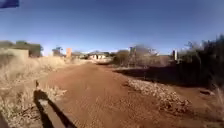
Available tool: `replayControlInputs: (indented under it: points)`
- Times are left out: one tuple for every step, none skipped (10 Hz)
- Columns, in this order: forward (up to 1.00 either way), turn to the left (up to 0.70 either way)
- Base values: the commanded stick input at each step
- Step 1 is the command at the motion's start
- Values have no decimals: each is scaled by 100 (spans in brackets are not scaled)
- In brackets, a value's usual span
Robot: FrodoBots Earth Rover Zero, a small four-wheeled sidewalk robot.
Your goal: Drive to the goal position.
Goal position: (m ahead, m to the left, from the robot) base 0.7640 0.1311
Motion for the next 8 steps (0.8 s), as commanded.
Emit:
replayControlInputs:
  points:
    - [41,41]
    - [41,29]
    - [42,15]
    - [42,2]
    - [47,0]
    - [50,0]
    - [50,0]
    - [50,0]
